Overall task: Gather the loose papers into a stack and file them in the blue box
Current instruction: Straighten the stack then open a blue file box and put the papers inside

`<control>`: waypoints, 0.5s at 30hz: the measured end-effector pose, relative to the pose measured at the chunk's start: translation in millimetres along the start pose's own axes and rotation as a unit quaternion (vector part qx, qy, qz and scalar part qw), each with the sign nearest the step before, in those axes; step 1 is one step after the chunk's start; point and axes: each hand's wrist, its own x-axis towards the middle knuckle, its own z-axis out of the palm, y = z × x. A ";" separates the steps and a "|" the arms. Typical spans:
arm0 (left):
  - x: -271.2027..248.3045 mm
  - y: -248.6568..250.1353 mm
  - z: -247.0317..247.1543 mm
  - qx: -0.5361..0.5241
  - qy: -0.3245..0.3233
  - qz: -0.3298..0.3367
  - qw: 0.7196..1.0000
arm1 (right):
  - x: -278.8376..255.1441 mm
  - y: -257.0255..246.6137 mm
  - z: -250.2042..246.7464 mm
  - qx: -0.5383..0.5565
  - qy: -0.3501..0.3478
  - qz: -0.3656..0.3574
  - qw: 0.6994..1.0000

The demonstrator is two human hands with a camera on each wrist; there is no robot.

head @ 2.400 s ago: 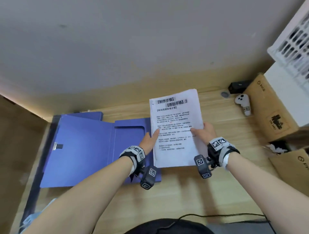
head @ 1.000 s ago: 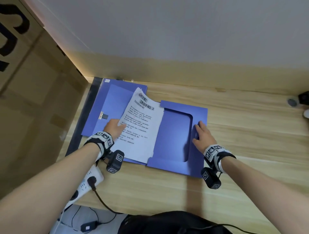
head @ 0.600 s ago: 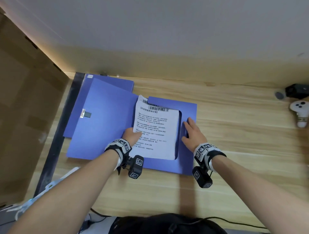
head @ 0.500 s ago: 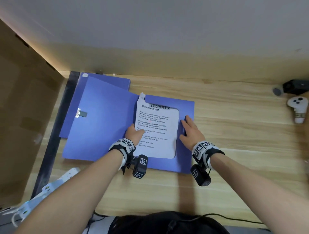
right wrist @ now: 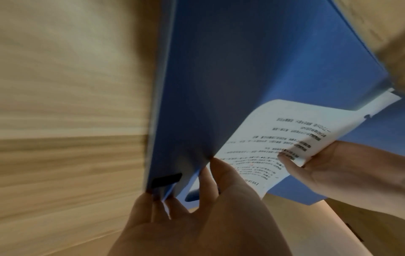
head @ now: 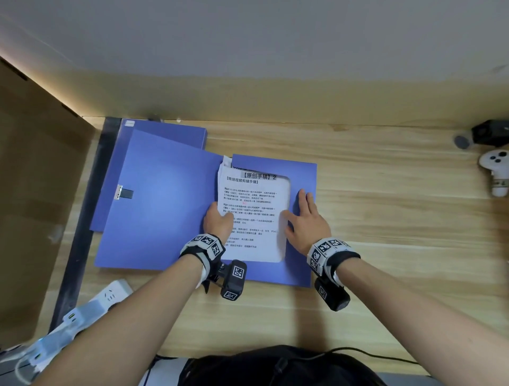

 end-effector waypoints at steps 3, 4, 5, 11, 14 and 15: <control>-4.1 3.0 0.5 -0.003 0.007 0.003 1.000 | 1.7 -5.7 -3.4 -0.012 -0.009 0.005 1.000; -4.4 4.0 -0.3 0.005 0.016 0.009 1.000 | 1.7 -6.0 -3.9 -0.014 -0.009 0.006 1.000; -4.6 6.6 -2.0 0.020 0.029 0.021 0.999 | 1.2 -5.5 -4.2 -0.015 -0.007 0.006 1.000; 23.0 25.2 -4.9 0.135 -0.002 0.129 0.982 | -1.2 3.1 -4.6 -0.003 -0.013 -0.004 1.000; 33.8 41.8 -0.5 0.210 -0.029 0.108 0.971 | -1.4 3.6 -5.6 0.000 -0.019 0.000 1.000; 33.5 47.9 2.5 0.223 -0.036 0.091 0.970 | -1.7 3.8 -6.1 0.002 -0.021 0.002 1.000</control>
